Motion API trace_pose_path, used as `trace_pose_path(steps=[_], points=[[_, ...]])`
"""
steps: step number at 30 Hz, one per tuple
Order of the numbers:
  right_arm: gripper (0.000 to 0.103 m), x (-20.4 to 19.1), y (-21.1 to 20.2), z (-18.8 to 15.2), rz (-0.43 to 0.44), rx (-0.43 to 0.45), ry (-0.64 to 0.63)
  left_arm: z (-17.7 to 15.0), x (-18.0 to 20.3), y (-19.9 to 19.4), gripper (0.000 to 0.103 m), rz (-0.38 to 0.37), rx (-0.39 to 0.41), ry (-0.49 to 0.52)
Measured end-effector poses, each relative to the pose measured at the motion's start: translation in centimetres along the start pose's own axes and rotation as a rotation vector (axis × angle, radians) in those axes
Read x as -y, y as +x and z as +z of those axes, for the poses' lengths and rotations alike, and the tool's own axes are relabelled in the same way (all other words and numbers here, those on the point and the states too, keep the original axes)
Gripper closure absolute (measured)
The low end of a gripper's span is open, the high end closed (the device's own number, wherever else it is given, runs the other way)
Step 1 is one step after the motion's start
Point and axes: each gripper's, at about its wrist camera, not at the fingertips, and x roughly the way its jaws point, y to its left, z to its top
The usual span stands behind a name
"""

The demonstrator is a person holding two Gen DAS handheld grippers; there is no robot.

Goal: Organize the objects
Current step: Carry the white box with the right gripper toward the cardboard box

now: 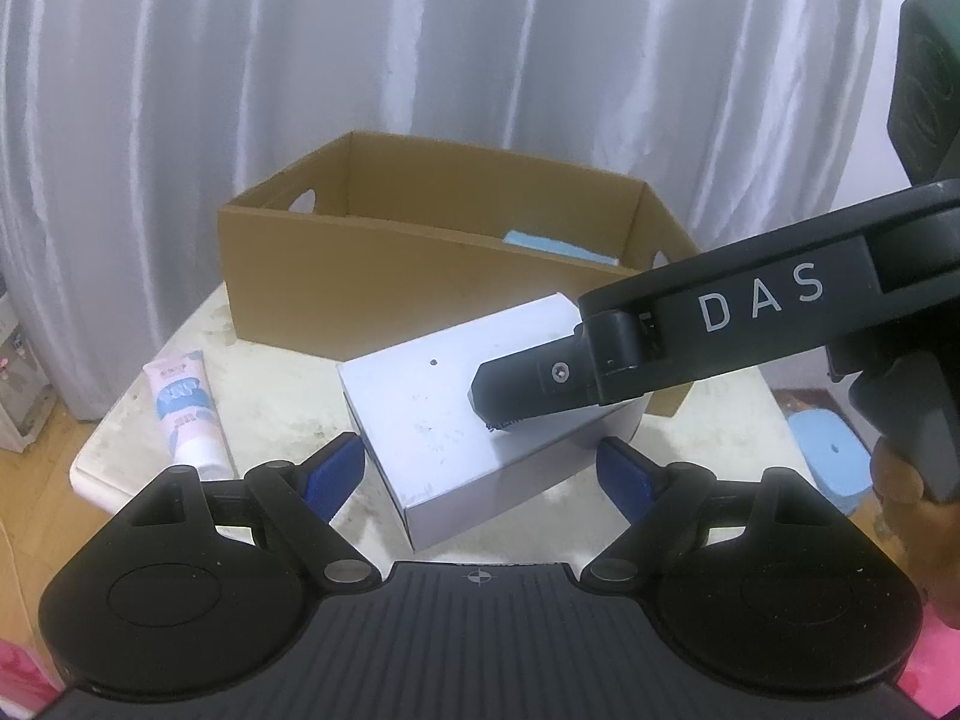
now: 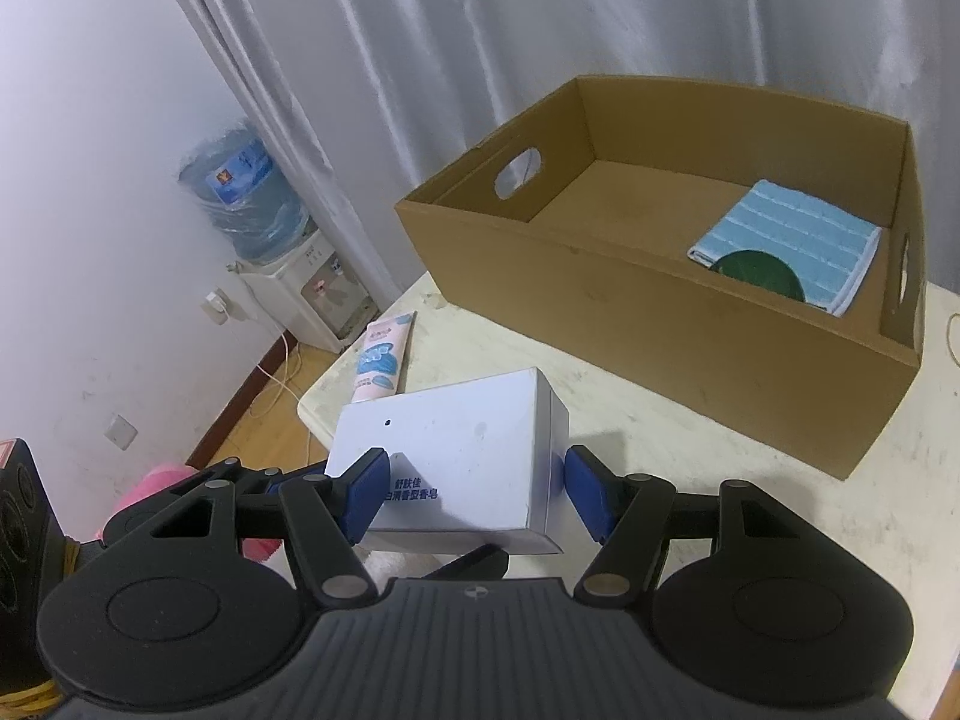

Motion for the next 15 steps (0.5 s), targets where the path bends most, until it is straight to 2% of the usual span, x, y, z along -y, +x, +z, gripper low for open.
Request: trace_pose_path(steps=[15], points=[[0.035, -0.84, -0.52, 0.72, 0.004, 0.024, -0.027, 0.69, -0.13, -0.69, 0.019, 0.015, 0.032, -0.005]])
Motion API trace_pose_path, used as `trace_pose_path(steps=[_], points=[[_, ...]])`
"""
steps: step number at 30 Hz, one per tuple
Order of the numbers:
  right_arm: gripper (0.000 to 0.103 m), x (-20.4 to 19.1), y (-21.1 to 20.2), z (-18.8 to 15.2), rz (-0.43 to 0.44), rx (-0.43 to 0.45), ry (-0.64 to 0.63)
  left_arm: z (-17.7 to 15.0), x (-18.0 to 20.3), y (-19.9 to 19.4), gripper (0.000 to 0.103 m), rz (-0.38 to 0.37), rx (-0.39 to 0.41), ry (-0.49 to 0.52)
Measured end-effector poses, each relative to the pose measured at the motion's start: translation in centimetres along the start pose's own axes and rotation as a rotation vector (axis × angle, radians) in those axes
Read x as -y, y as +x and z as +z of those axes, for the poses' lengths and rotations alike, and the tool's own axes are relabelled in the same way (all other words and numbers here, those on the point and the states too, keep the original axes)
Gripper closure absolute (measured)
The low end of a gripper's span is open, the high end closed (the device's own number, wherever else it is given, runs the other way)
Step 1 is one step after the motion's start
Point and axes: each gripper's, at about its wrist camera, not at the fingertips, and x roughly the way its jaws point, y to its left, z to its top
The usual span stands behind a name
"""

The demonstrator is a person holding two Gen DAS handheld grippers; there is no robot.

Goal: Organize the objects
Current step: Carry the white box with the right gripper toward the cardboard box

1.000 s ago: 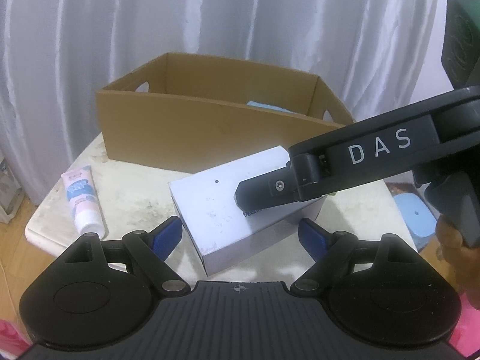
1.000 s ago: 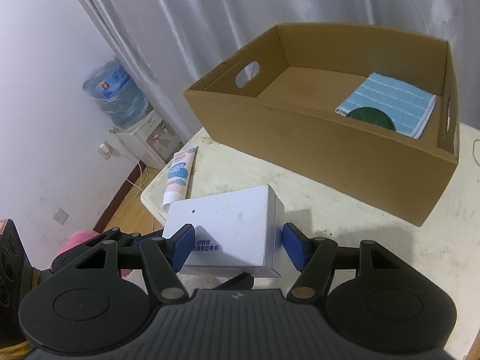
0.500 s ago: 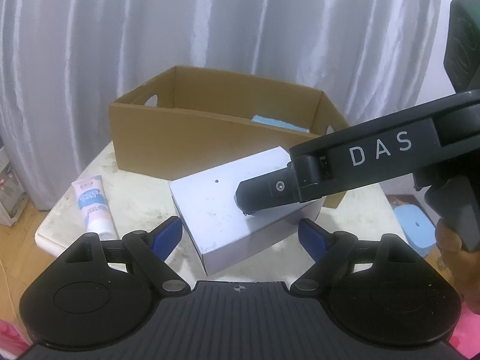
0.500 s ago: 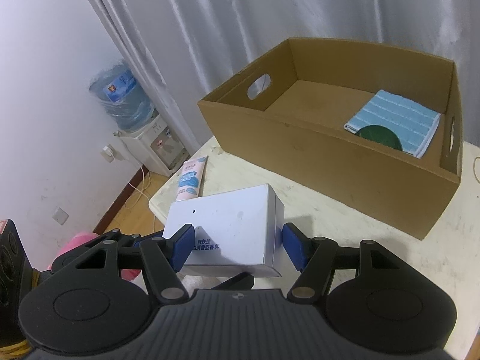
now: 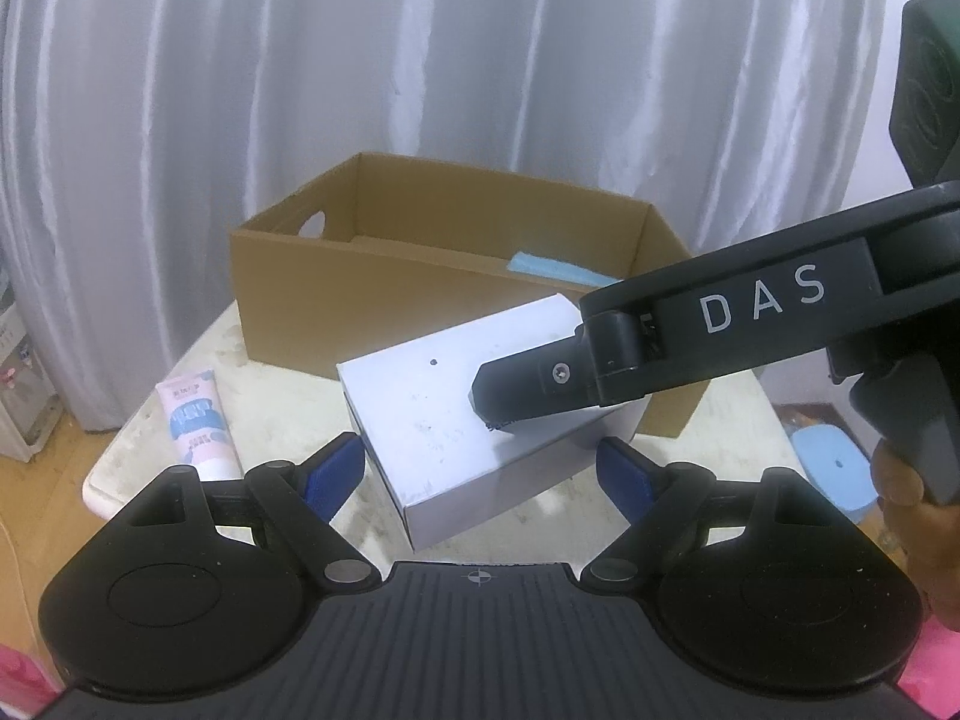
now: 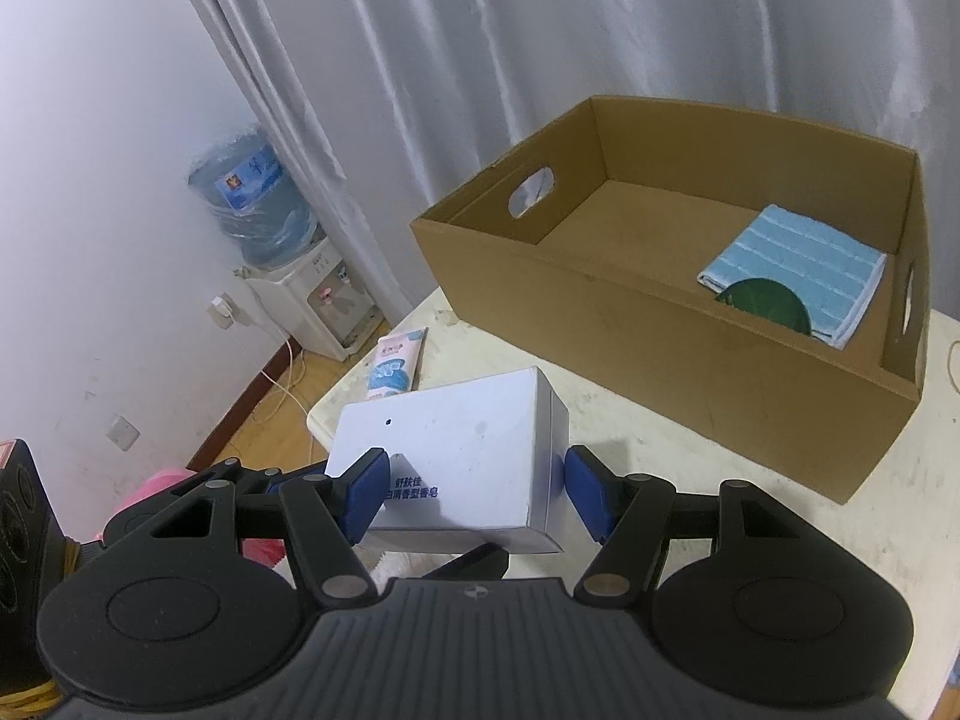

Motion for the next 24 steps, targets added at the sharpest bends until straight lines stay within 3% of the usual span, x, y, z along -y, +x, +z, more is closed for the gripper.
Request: trace_pose_path(steps=[24], points=[[0.035, 0.3, -0.7, 4.6, 0.043, 0.08, -0.026, 4.5, -0.3, 0.5, 0.019, 0.036, 0.07, 0.009]])
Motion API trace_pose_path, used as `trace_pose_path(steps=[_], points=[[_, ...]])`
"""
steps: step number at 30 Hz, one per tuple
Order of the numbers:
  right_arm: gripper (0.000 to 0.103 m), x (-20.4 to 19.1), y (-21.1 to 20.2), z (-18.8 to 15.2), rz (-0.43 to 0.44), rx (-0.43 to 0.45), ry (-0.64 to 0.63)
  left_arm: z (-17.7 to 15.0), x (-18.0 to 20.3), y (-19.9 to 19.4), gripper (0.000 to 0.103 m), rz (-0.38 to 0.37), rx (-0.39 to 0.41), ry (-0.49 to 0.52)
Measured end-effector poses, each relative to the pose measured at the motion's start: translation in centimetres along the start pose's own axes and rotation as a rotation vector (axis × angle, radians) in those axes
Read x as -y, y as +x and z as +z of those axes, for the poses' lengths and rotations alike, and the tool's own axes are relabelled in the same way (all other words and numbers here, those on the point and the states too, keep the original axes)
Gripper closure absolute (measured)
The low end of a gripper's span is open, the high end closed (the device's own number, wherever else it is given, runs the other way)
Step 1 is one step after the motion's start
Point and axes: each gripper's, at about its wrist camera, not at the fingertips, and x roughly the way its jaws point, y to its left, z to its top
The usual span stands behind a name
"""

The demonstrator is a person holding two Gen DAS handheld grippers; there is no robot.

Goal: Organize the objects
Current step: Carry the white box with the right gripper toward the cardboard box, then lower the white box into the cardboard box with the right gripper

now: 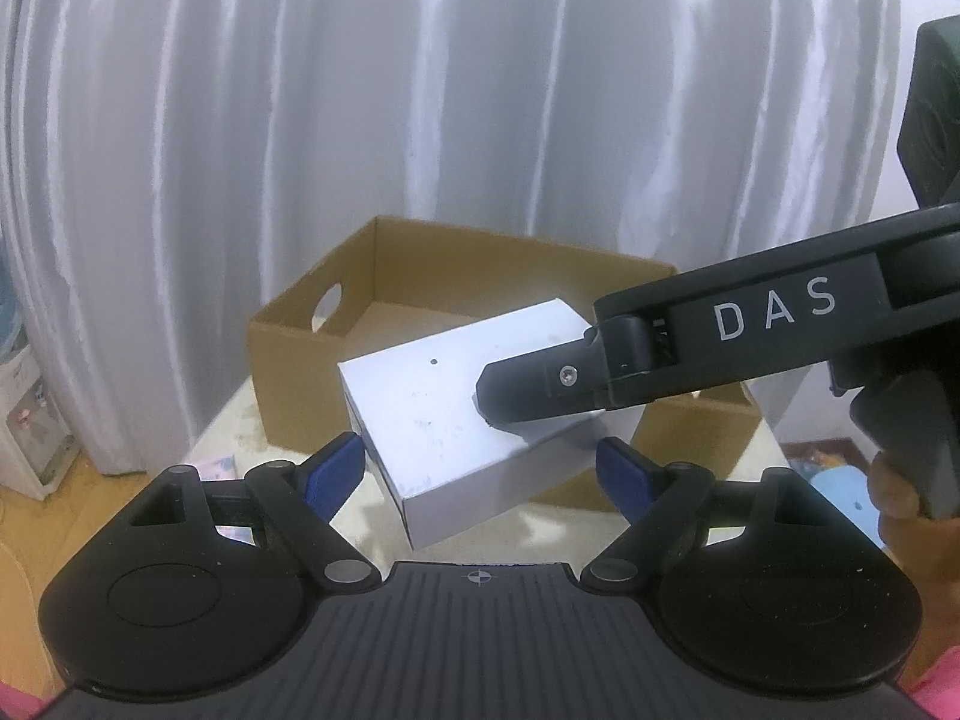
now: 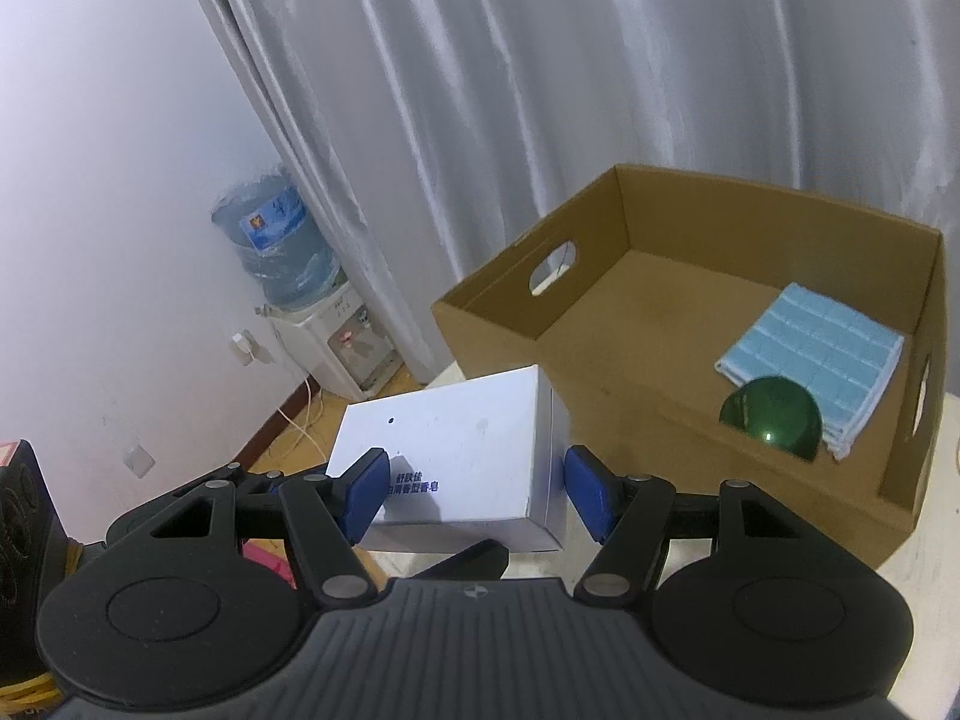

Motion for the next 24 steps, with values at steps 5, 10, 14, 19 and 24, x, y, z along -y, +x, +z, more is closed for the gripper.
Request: trace_pose_path(steps=[5, 10, 14, 19, 24], points=[[0.035, 1.2, 0.2, 1.9, -0.002, 0.025, 0.013, 1.9, 0.2, 1.3, 0.019, -0.006, 0.011, 0.024], [0.035, 2.6, 0.6, 4.2, -0.014, 0.051, 0.012, 4.1, 0.4, 3.1, 0.019, -0.016, 0.022, 0.04], [0.035, 4.0, 1.3, 6.3, -0.026, 0.056, 0.014, 5.9, 0.5, 5.3, 0.019, -0.023, 0.02, 0.052], [0.035, 6.5, 3.4, 9.2, -0.043, 0.046, 0.025, 8.5, 0.1, 9.3, 0.019, -0.035, -0.007, 0.067], [0.035, 9.6, 7.0, 12.6, -0.057, 0.01, 0.056, 11.3, -1.0, 14.3, 0.019, -0.06, -0.071, 0.048]])
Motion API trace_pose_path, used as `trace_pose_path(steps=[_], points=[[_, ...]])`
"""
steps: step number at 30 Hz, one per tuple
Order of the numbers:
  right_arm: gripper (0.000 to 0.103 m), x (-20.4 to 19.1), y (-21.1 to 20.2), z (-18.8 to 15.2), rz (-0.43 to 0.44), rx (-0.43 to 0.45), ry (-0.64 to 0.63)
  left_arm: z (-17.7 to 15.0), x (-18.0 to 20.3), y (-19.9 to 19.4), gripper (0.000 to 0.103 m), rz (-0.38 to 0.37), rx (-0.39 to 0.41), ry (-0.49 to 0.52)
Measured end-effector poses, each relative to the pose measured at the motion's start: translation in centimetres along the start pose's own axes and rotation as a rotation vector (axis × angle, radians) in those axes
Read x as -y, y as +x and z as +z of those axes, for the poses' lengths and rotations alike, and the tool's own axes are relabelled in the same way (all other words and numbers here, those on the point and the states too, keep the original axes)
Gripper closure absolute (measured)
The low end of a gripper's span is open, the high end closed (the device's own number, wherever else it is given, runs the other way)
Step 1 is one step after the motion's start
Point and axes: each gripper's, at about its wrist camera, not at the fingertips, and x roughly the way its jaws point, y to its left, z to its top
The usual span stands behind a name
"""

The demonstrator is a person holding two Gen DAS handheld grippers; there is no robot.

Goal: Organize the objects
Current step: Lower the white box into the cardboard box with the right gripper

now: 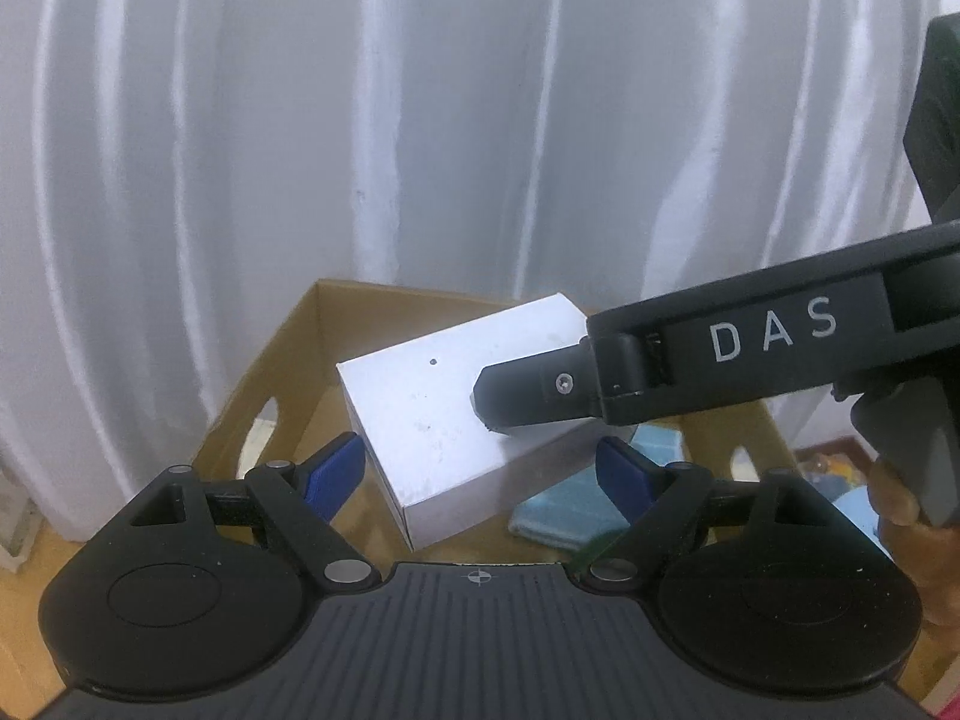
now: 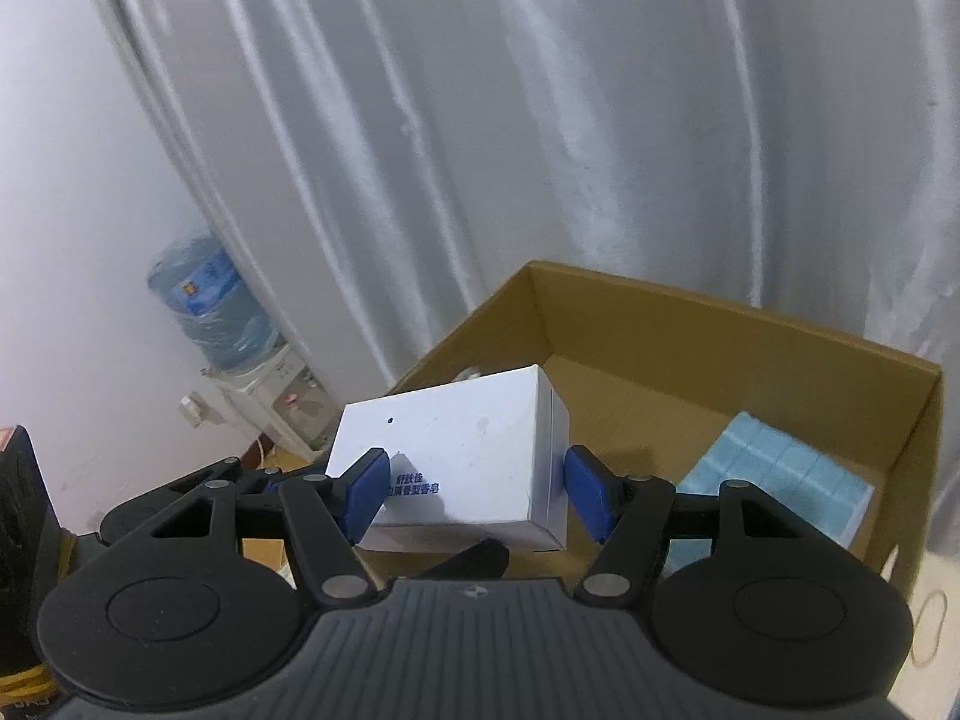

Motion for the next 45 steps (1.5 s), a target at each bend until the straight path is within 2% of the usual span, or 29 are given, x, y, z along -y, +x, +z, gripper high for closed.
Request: trace_pose_path(steps=[5, 11, 17, 23, 25, 29, 35, 37, 40, 43, 45], points=[[0.035, 3.4, 4.8, 2.8, -0.001, -0.066, 0.061, 2.6, -1.9, 5.7, 0.019, -0.024, -0.107, -0.005], [0.035, 7.5, 10.6, 4.4, 0.007, -0.162, 0.163, 3.8, -3.8, 11.6, 0.019, -0.035, -0.241, -0.004], [0.035, 10.0, 14.5, 4.2, -0.008, -0.243, 0.218, 3.7, -4.3, 15.9, 0.02, -0.031, -0.375, 0.035], [0.036, 12.0, 16.6, 2.9, -0.021, -0.289, 0.27, 3.2, -4.0, 18.3, 0.02, -0.036, -0.505, 0.038], [0.036, 12.7, 17.1, 2.4, -0.033, -0.301, 0.296, 2.9, -3.8, 18.5, 0.019, -0.034, -0.524, 0.033], [0.036, 13.3, 16.7, 1.5, -0.038, -0.307, 0.345, 2.8, -3.6, 17.0, 0.014, -0.032, -0.503, 0.024], [0.032, 12.1, 13.4, 2.5, -0.025, -0.252, 0.327, 3.4, -4.1, 11.4, 0.01, -0.04, -0.418, -0.038], [0.028, 11.2, 11.5, 2.8, -0.021, -0.218, 0.309, 4.0, -4.0, 9.4, 0.01, -0.042, -0.377, -0.073], [0.027, 9.3, 7.9, 2.9, -0.003, -0.166, 0.272, 5.2, -4.5, 6.5, 0.009, -0.045, -0.299, -0.1], [0.02, 7.4, 4.7, 3.6, 0.013, -0.11, 0.233, 7.8, -4.2, 4.1, 0.007, -0.055, -0.214, -0.129], [0.016, 6.2, 3.0, 4.6, 0.023, -0.075, 0.204, 7.4, -3.9, 1.3, 0.004, -0.058, -0.156, -0.15]])
